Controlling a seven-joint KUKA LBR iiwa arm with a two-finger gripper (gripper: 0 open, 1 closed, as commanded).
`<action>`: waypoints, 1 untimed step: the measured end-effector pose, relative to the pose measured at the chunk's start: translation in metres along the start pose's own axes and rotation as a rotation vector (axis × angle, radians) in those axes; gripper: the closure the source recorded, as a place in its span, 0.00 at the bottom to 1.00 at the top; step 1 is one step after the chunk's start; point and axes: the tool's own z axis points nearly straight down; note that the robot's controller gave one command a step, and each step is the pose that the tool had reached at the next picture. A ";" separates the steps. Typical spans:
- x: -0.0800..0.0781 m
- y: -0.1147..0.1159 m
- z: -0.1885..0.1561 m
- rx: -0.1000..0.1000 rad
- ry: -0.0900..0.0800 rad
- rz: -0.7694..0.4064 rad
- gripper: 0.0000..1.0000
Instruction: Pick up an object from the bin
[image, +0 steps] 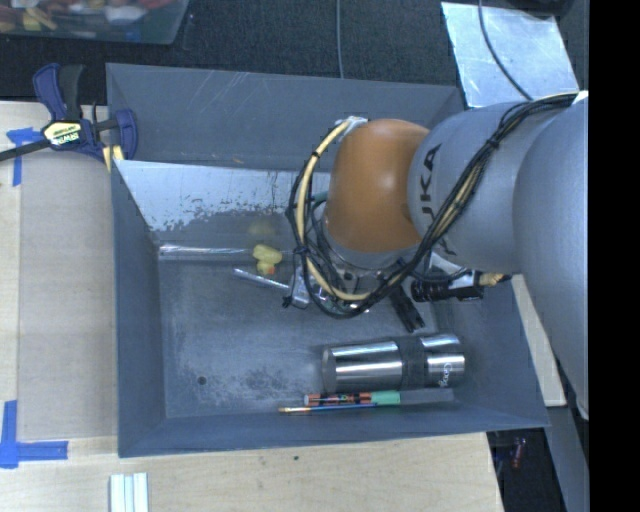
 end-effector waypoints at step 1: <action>-0.001 0.000 -0.009 -0.001 -0.001 0.000 1.00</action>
Offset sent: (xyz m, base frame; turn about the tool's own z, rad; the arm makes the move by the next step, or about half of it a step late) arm 0.0002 -0.0001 0.0118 -0.0001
